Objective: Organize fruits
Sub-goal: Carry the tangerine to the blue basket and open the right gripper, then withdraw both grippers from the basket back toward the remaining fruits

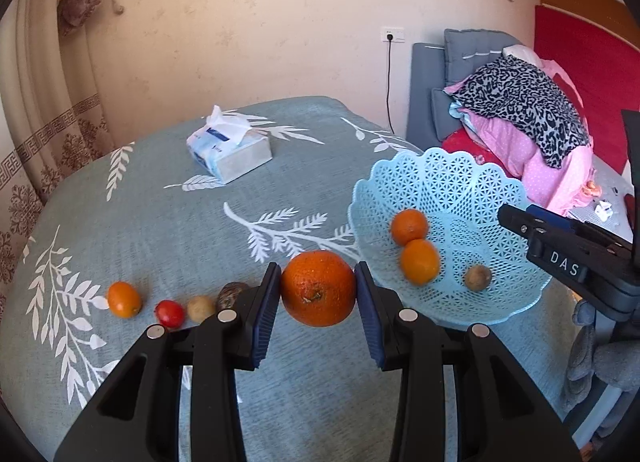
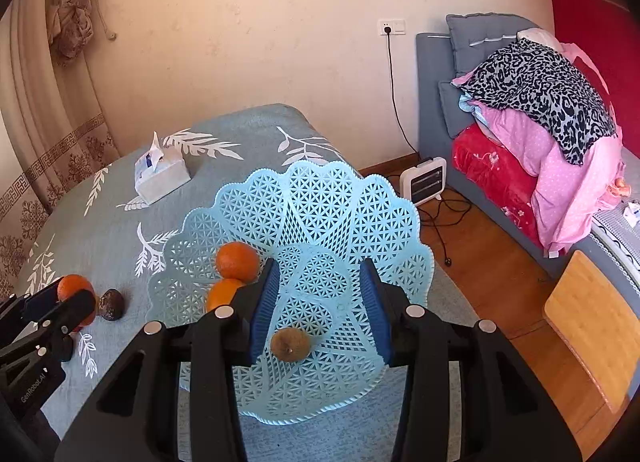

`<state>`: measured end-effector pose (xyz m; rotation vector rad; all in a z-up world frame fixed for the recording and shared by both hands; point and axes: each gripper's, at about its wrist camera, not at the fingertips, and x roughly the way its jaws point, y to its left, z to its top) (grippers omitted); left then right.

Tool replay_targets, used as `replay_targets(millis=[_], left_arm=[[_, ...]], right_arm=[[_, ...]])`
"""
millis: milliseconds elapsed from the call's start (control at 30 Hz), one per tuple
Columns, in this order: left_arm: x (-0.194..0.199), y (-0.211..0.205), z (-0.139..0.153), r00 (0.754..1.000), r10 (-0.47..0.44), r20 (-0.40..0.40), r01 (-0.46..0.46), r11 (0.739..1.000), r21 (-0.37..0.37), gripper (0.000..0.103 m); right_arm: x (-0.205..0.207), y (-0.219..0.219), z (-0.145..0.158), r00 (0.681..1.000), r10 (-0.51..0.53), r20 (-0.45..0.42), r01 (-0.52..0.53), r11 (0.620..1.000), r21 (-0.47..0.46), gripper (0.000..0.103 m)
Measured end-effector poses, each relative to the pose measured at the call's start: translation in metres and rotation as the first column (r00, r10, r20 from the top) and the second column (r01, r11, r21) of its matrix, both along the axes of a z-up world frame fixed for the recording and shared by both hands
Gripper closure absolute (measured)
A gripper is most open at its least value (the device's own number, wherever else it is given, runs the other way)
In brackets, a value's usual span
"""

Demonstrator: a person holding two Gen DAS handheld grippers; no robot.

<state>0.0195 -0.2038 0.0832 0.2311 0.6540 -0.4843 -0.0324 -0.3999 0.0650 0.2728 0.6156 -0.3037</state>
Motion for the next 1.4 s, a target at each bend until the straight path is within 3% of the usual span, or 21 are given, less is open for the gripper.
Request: replay_targets(millis=[533, 567, 667, 833, 1100, 1400], left_arm=[[0.018, -0.066, -0.003, 0.992, -0.113, -0.063, 0.112, 0.994, -0.019, 0.064], [0.018, -0.067, -0.004, 0.991, -0.116, -0.064, 0.114, 0.993, -0.021, 0.061], [0.019, -0.065, -0.002, 0.995, -0.095, -0.041, 0.094, 0.995, -0.034, 0.034], [0.023, -0.058, -0.001, 0.996, -0.075, -0.044, 0.073, 0.996, -0.042, 0.033], [0.022, -0.044, 0.000, 0.999, -0.035, -0.040, 0.033, 0.998, -0.044, 0.019], [0.020, -0.022, -0.001, 0.998, 0.017, -0.053, -0.019, 0.999, -0.043, 0.015]], right_arm=[[-0.008, -0.009, 0.010, 0.998, -0.050, 0.027, 0.051, 0.998, -0.026, 0.053], [-0.008, -0.010, 0.010, 0.998, -0.053, 0.028, 0.054, 0.998, -0.026, 0.053], [-0.009, -0.012, 0.010, 0.998, -0.061, 0.031, 0.062, 0.998, -0.027, 0.053], [-0.009, -0.012, 0.011, 0.997, -0.065, 0.035, 0.066, 0.997, -0.026, 0.053], [-0.012, -0.006, 0.014, 0.998, -0.053, 0.043, 0.055, 0.998, -0.039, 0.052], [-0.011, 0.004, 0.013, 0.999, -0.027, 0.040, 0.029, 0.999, -0.044, 0.052]])
